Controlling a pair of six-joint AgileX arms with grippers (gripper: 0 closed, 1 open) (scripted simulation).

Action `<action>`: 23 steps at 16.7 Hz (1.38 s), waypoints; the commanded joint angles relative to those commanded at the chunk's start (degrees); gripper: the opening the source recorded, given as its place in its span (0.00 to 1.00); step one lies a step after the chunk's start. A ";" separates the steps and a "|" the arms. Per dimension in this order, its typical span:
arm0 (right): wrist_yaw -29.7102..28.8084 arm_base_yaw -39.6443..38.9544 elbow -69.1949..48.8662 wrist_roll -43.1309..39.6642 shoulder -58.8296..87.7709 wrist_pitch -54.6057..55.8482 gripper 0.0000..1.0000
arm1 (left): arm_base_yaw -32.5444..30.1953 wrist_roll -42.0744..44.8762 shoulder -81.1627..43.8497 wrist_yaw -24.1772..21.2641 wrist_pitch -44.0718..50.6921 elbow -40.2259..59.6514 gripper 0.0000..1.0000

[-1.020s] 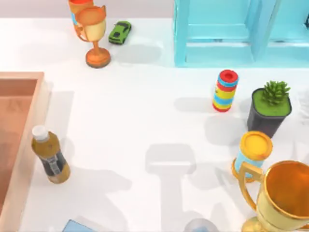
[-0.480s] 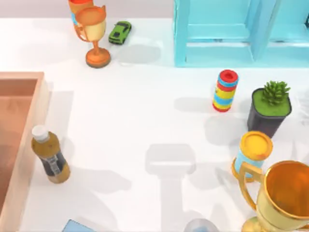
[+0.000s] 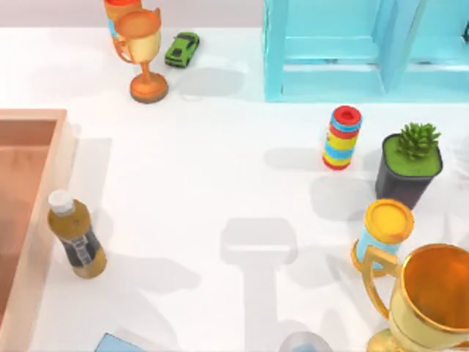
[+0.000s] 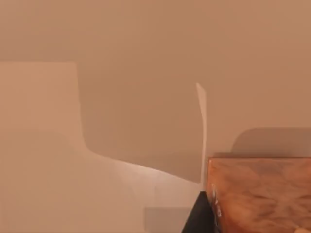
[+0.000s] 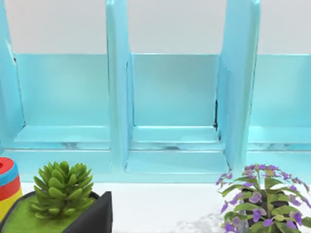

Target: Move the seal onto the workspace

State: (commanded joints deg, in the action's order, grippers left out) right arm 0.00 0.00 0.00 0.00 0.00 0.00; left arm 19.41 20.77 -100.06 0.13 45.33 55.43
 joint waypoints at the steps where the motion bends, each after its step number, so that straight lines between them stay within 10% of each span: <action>1: 0.00 0.00 0.00 0.00 0.00 0.00 1.00 | 0.00 0.00 0.00 0.00 0.00 0.00 0.17; 4: 0.00 0.00 0.00 0.00 0.00 0.00 1.00 | 0.00 0.00 0.00 0.00 0.00 0.00 0.00; 14: 0.00 0.00 0.00 0.00 0.00 0.00 1.00 | -0.75 -0.59 0.64 -0.16 0.06 0.29 0.00; 23: 0.00 0.00 0.00 0.00 0.00 0.00 1.00 | -24.45 -22.42 12.53 -0.02 22.06 21.54 0.00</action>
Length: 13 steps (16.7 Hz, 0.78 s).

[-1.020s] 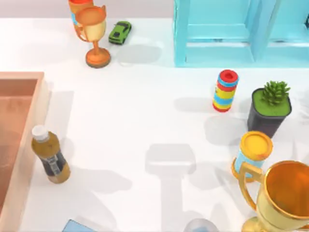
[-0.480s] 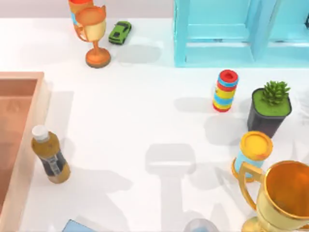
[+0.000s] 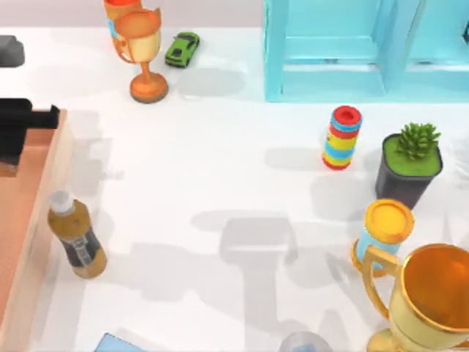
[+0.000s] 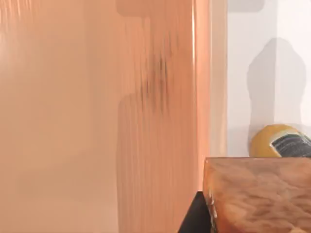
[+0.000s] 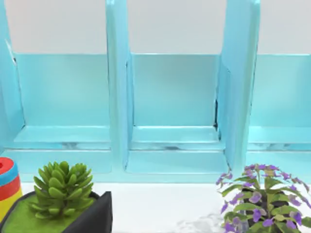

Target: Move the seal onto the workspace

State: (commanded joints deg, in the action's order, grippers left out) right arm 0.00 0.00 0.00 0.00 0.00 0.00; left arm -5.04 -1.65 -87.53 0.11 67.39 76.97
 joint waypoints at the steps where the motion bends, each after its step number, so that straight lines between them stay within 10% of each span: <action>1: 0.00 0.00 0.00 0.00 0.00 0.00 1.00 | -2.41 -2.61 0.21 0.09 3.19 1.50 0.00; 13: 0.00 0.00 0.00 0.00 0.00 0.00 1.00 | -6.95 -10.19 -2.74 1.24 10.39 4.02 0.00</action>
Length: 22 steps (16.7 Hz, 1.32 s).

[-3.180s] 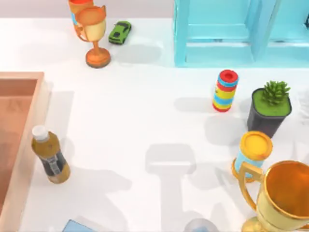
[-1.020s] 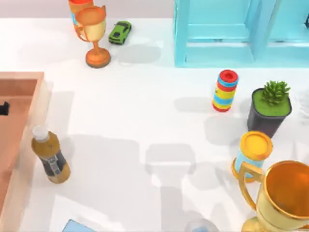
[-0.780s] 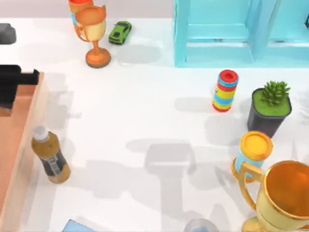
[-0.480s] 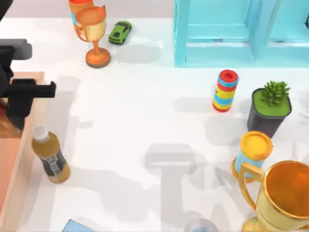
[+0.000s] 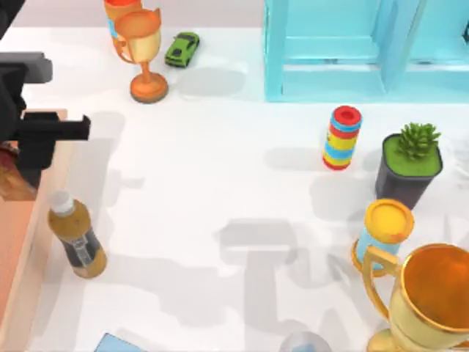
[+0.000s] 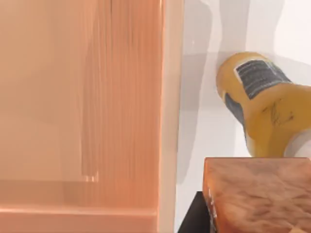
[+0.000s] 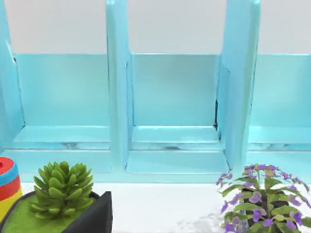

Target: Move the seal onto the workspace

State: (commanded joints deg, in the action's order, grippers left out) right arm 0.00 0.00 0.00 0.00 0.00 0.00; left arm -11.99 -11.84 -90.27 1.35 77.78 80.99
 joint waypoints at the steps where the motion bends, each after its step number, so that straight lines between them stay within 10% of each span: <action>1: 0.00 0.00 0.00 0.00 0.00 0.00 1.00 | -0.81 -1.18 -1.10 0.67 -1.81 1.65 0.00; 8: 0.00 0.00 0.00 0.00 0.00 0.00 1.00 | -11.83 -12.29 -12.37 3.45 -17.94 14.21 0.00; 22: 0.00 0.00 0.00 0.00 0.00 0.00 1.00 | -21.60 -20.28 -28.39 -1.30 -15.84 9.93 0.00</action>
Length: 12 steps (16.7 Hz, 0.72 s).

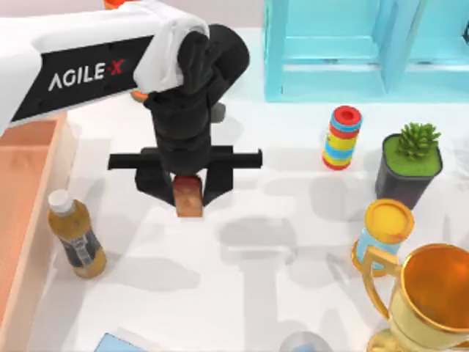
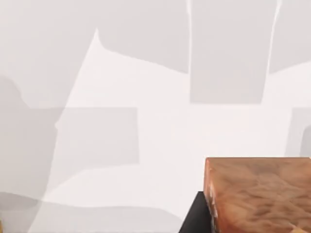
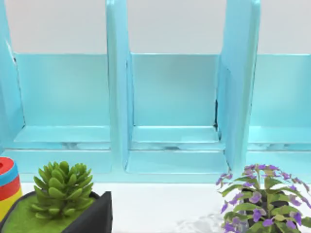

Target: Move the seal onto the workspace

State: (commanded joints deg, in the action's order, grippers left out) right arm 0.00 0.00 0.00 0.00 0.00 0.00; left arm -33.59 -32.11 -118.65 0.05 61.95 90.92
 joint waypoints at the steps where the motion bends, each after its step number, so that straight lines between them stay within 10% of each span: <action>1: 0.00 0.00 0.00 0.00 0.00 0.00 1.00 | 0.01 -0.02 -0.22 0.00 -0.70 -0.48 0.00; 12: 0.00 0.00 0.00 0.00 0.00 0.00 1.00 | -0.20 -0.01 -3.15 -0.10 -8.78 -5.86 0.08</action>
State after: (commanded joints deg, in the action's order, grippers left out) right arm 0.00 0.00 0.00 0.00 0.00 0.00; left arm -33.79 -32.12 -121.80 -0.05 53.17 85.06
